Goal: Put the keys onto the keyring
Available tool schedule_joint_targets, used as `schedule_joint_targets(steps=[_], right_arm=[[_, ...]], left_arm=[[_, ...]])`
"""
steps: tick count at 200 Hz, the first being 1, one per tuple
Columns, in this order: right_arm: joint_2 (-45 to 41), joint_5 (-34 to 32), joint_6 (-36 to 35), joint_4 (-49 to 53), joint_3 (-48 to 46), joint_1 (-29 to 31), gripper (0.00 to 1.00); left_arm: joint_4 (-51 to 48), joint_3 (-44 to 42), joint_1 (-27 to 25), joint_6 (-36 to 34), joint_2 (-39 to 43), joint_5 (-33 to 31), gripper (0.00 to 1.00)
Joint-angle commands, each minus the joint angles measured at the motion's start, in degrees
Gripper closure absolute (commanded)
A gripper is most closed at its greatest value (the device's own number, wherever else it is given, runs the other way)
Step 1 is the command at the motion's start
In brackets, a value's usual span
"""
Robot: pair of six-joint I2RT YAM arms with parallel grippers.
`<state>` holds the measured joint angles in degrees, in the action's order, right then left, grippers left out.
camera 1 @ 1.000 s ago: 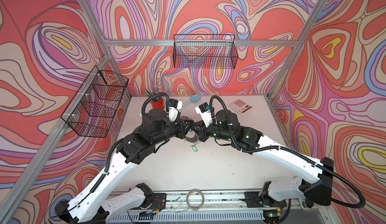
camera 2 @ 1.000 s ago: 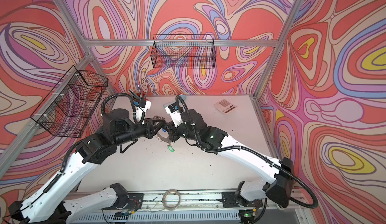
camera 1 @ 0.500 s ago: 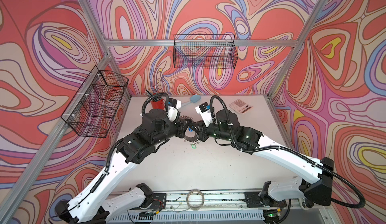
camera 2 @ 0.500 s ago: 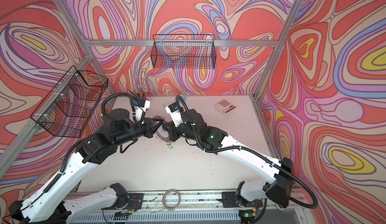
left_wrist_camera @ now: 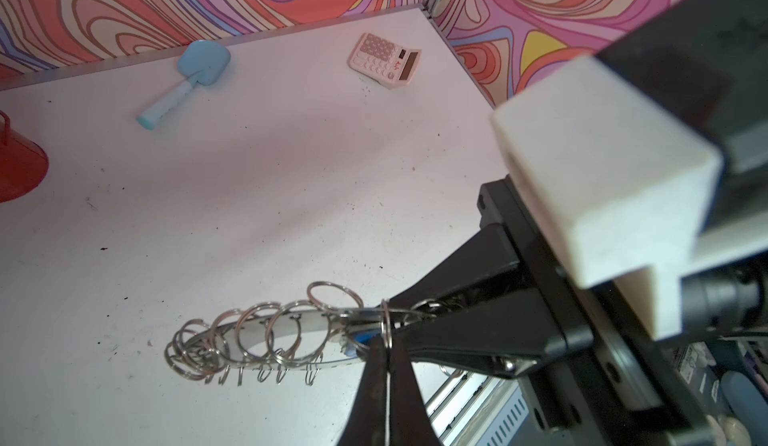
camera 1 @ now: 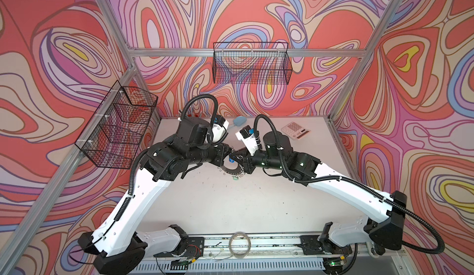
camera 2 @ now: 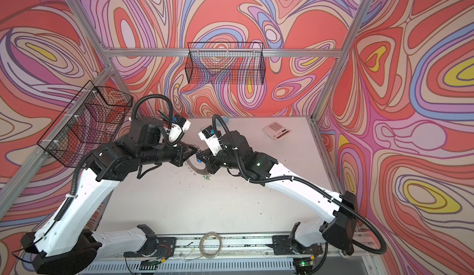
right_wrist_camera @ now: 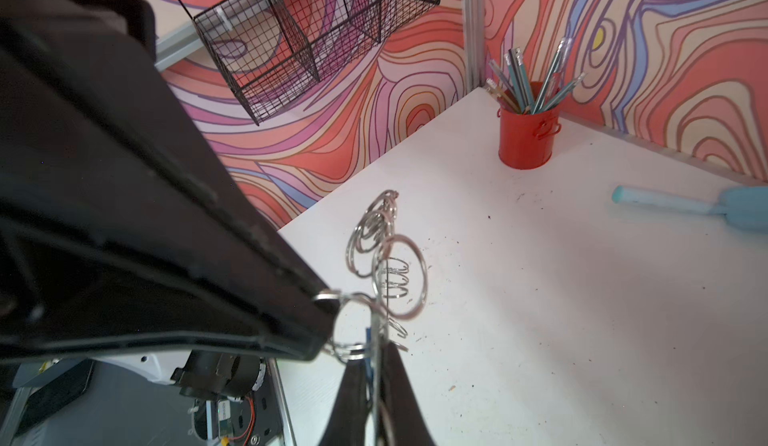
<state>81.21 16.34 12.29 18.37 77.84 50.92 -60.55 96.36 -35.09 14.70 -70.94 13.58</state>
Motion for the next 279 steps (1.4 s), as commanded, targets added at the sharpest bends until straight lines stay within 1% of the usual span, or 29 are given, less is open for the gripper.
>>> schedule_joint_targets(steps=[1,5,8,15,20,23,31,44,71,94,126,155,181,202,222,241,262,279], right_arm=[[1.1,1.2,-0.6,4.4,0.9,-3.3,1.00],[1.1,1.4,-1.0,4.9,1.2,-3.2,1.00],[1.2,1.7,-1.2,5.4,1.3,-3.2,0.95],[1.0,2.5,-1.7,5.8,1.4,-3.2,0.78],[0.8,3.1,-2.1,5.9,1.3,-3.2,0.68],[0.6,3.4,-2.3,5.9,1.2,-3.3,0.63],[0.0,4.8,-2.9,6.0,0.8,-3.3,0.54],[-1.2,7.1,-4.1,6.3,0.5,-3.2,0.45],[-3.2,8.3,-6.4,8.1,0.0,-3.2,0.37],[-2.5,5.8,-8.8,11.9,2.9,-3.3,0.34],[0.3,4.0,-10.1,14.4,6.4,-3.0,0.32],[1.6,2.0,-9.1,12.2,6.7,-2.2,0.32],[1.5,-1.2,-7.9,9.2,5.8,-1.0,0.32],[1.1,-3.9,-7.1,6.1,4.5,0.1,0.32],[0.8,-5.9,-6.2,3.4,3.9,0.3,0.34],[0.7,-8.0,-5.2,0.9,3.0,0.4,0.39],[0.2,-11.6,-4.8,0.4,2.3,0.5,0.46],[-0.8,-12.8,-4.7,0.3,1.6,0.6,0.49]], left_arm=[[-9.8,2.5,2.4,-3.9,0.3,2.8,1.00],[-9.8,2.9,2.5,-3.6,0.0,3.0,1.00],[-9.9,3.2,2.5,-3.4,-0.3,3.0,1.00],[-10.0,3.6,2.5,-3.1,-0.9,3.6,1.00],[-10.1,4.1,2.5,-2.9,-1.4,4.2,1.00],[-10.2,4.3,2.5,-2.7,-1.7,4.6,1.00],[-10.5,4.9,2.5,-2.4,-2.8,5.5,1.00],[-11.1,5.9,2.5,-2.2,-4.5,7.2,1.00],[-12.4,8.0,2.5,-2.2,-7.3,8.6,1.00],[-14.1,10.3,2.5,-1.9,-9.6,9.1,1.00],[-13.6,11.8,2.5,1.4,-10.8,9.4,1.00],[-10.6,10.8,2.4,5.6,-9.8,8.8,1.00],[-9.1,10.8,2.3,8.1,-8.8,7.6,1.00],[-7.9,10.7,2.1,9.6,-8.5,8.2,1.00],[-7.9,10.6,1.7,9.9,-8.4,7.9,1.00],[-7.0,10.0,1.5,10.9,-7.9,8.2,1.00],[-7.2,9.7,1.5,11.1,-7.4,7.8,1.00],[-7.6,9.5,1.5,11.1,-7.2,7.5,1.00]])
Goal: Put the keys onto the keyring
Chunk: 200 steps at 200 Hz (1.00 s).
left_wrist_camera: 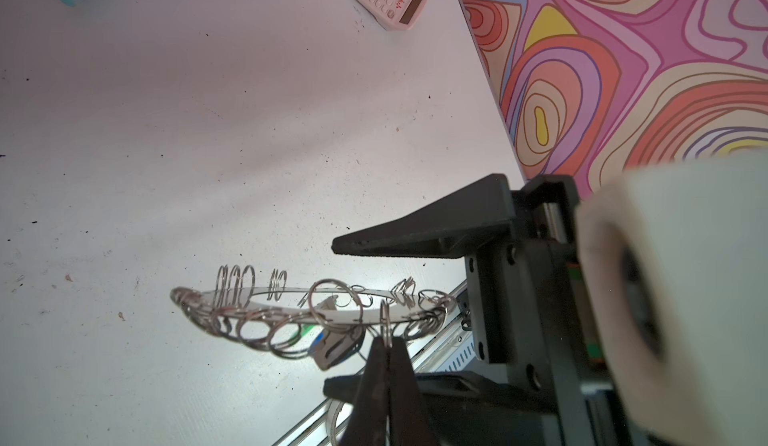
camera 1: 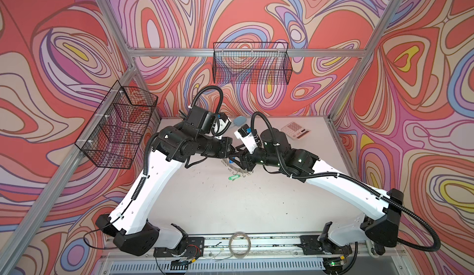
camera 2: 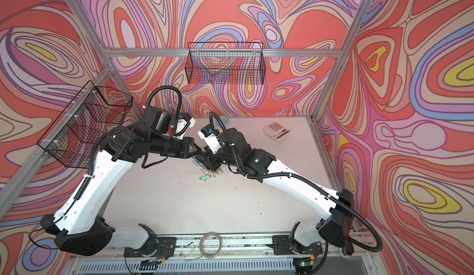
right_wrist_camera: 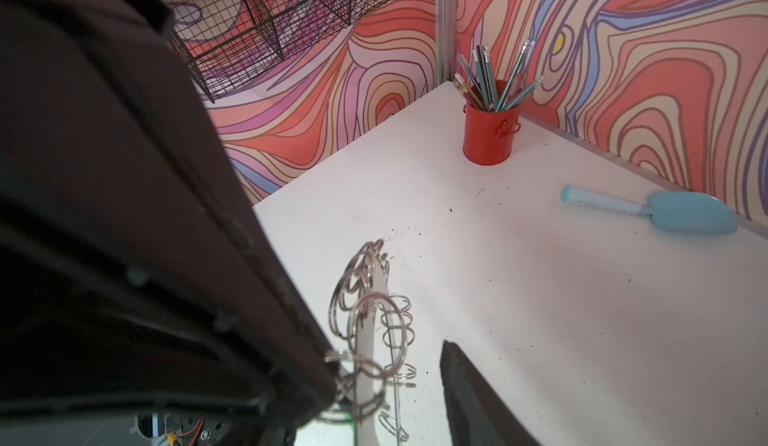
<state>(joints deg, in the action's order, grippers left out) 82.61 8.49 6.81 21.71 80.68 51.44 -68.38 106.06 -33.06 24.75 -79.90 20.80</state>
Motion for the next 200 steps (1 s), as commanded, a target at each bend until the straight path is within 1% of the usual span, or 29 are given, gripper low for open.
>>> schedule_joint_targets(steps=[1,23,38,68,86,97,114,162,184,200], right_arm=[[-2.2,-5.0,0.8,-3.0,-1.3,0.0,0.50],[-3.2,-6.6,0.5,-1.8,-1.5,0.0,0.56],[-3.4,-7.2,0.3,-0.7,-1.5,0.0,0.63],[-4.2,-8.1,0.3,-0.5,-2.0,0.0,0.65],[-4.6,-7.4,0.3,-1.1,-2.5,0.0,0.78],[-5.0,-6.0,0.1,-1.7,-3.0,0.0,0.90],[-5.1,-5.4,0.0,-1.8,-3.3,0.0,1.00],[-5.0,-3.2,0.0,-1.3,-3.4,0.0,1.00],[-5.3,-1.6,0.5,-2.0,-3.7,0.0,1.00],[-5.4,-0.5,1.1,-2.6,-3.8,0.0,1.00]], left_arm=[[0.1,-0.2,-0.5,1.0,1.7,0.3,1.00],[-0.4,-0.3,-0.4,0.8,1.8,-0.1,1.00],[-0.4,-0.6,-0.5,0.9,1.9,-0.1,1.00],[-0.9,-1.1,-0.5,1.1,2.0,-0.6,1.00],[-1.3,-1.2,-0.5,1.0,2.0,-0.7,1.00],[-1.2,-1.5,-0.5,0.8,2.2,-0.5,1.00],[-1.6,-1.6,-0.5,0.3,2.1,-0.8,1.00],[-4.1,0.2,-0.5,-2.2,0.7,-1.0,1.00],[-0.8,-1.4,-0.4,-2.4,2.3,-0.8,1.00],[3.3,-3.7,-0.4,-1.7,4.3,-0.2,0.85]])
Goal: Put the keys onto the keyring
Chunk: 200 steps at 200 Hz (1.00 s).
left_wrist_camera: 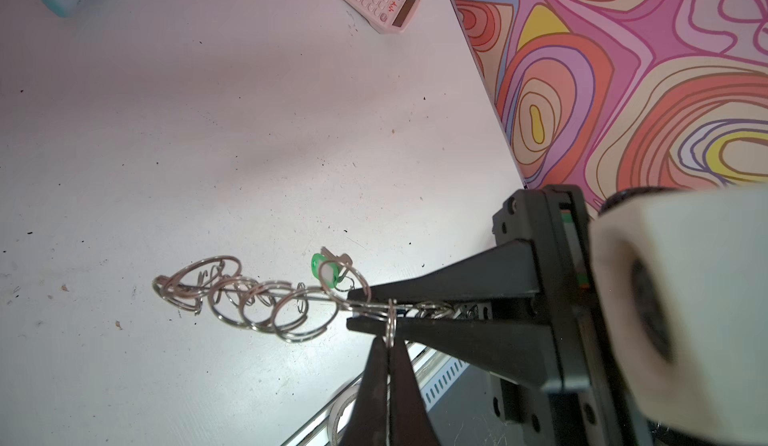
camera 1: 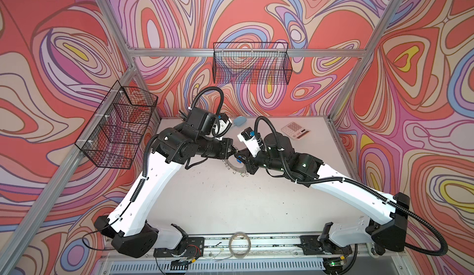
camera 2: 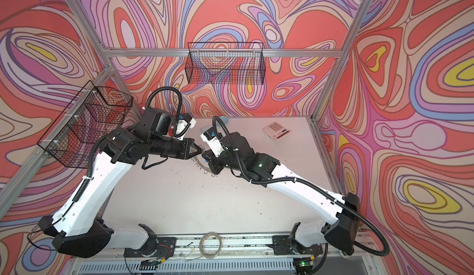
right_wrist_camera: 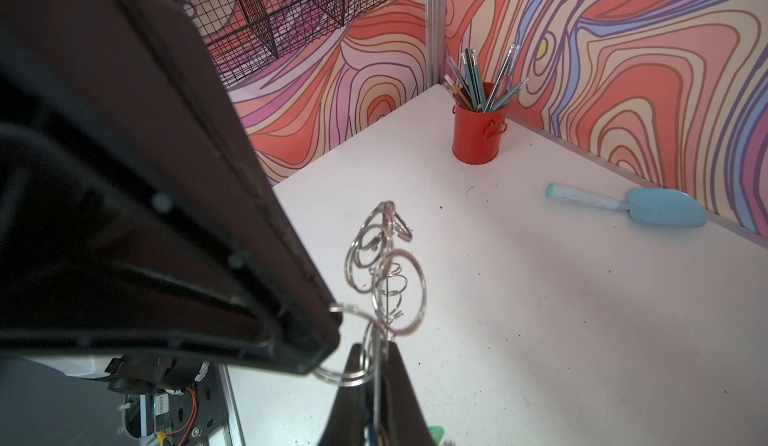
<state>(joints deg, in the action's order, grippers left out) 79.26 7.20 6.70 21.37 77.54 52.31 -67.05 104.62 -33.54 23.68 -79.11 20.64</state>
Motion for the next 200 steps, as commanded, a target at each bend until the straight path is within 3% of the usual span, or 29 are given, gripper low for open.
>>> schedule_joint_targets(steps=[1,41,77,102,133,200], right_arm=[[-2.1,0.9,1.3,-2.3,-0.6,-0.8,1.00],[-2.5,2.5,4.6,-4.7,-1.7,-0.9,1.00],[-2.0,1.4,9.6,-7.1,-2.4,-0.9,1.00],[-1.1,0.5,13.2,-7.7,-2.0,-0.8,1.00],[0.4,0.9,15.5,-7.3,-1.2,-0.9,1.00],[0.7,2.6,16.7,-10.3,-2.5,-0.8,1.00]], left_arm=[[2.2,-2.3,0.1,-0.6,3.6,0.0,0.84],[16.4,-12.0,0.1,2.8,11.7,1.5,0.65],[33.9,-28.1,-0.2,10.3,21.2,-3.2,0.63],[40.9,-35.3,-1.9,11.6,25.2,-8.3,0.64],[45.9,-39.8,-2.5,11.4,26.7,-7.7,0.64],[46.8,-39.0,-2.8,8.3,24.8,-8.6,0.64]])
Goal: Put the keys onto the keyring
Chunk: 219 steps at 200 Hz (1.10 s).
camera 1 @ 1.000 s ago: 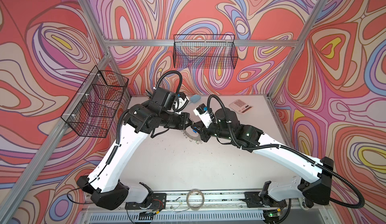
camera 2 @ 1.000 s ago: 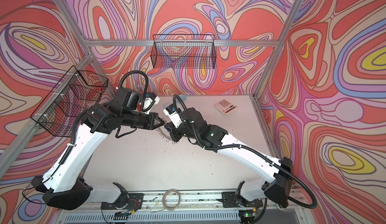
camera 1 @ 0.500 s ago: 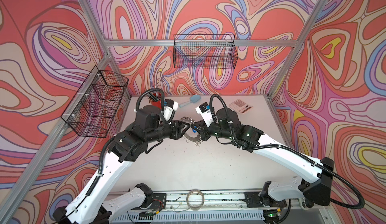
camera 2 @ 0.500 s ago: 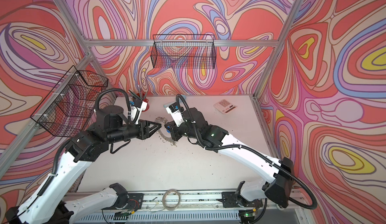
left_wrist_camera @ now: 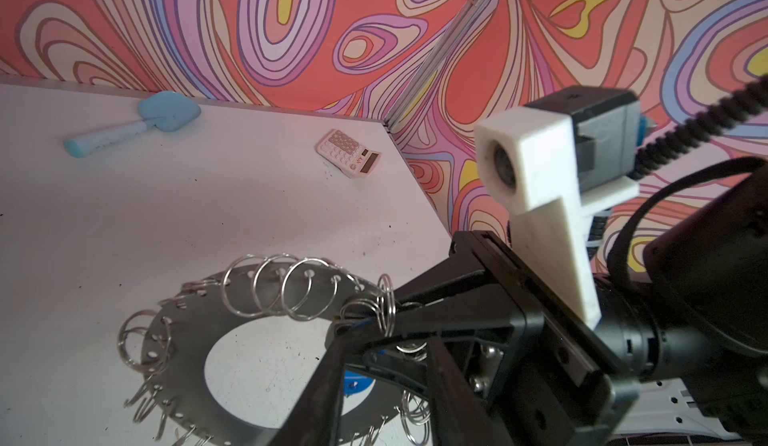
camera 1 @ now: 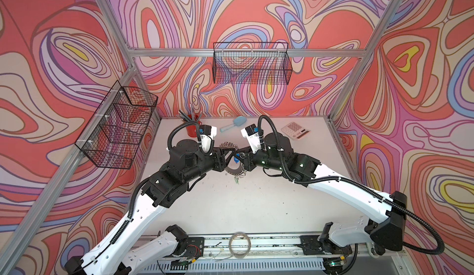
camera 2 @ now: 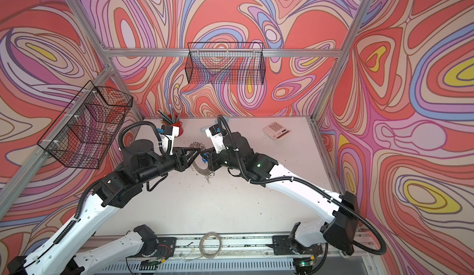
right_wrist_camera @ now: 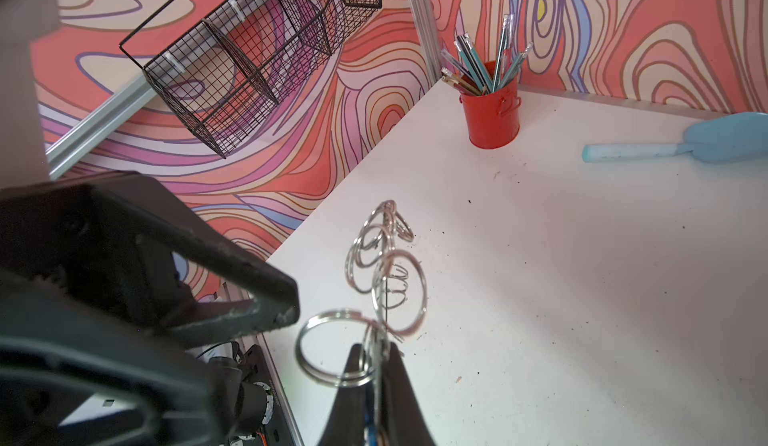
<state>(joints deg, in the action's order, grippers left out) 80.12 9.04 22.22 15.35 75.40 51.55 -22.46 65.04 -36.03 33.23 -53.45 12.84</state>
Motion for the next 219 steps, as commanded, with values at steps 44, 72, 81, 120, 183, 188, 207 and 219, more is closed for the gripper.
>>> schedule_joint_targets(steps=[44,72,81,120,183,188,207,219], right_arm=[[-0.3,1.4,1.1,-4.6,-0.4,-0.1,1.00],[-0.1,1.8,1.1,-4.9,-0.7,0.0,1.00],[0.0,2.1,1.1,-4.9,-0.8,-0.1,1.00],[0.2,3.2,1.0,-5.5,-1.1,-0.1,1.00],[0.2,2.6,-0.5,-4.3,-1.4,-0.1,1.00],[0.3,2.2,-1.0,-3.6,-1.2,-0.1,1.00],[0.2,-0.8,-4.3,-0.3,-0.1,-0.1,1.00],[-0.1,-3.8,-7.1,2.6,0.6,-0.1,1.00]], left_arm=[[1.5,1.4,-0.4,-2.2,-2.6,-1.5,0.67],[2.1,1.7,-0.4,-2.6,-3.1,-1.2,0.70],[2.0,2.0,-0.4,-2.7,-3.3,-1.1,0.72],[1.9,2.8,-0.4,-3.0,-3.9,-1.1,0.88],[-3.9,7.4,-0.4,-3.5,-4.4,-1.3,1.00],[-5.0,8.3,-0.4,-3.8,-4.6,-1.0,1.00],[-12.3,14.1,0.1,-5.7,-6.7,1.0,1.00],[-19.4,19.1,0.8,-7.0,-9.3,2.9,1.00]])
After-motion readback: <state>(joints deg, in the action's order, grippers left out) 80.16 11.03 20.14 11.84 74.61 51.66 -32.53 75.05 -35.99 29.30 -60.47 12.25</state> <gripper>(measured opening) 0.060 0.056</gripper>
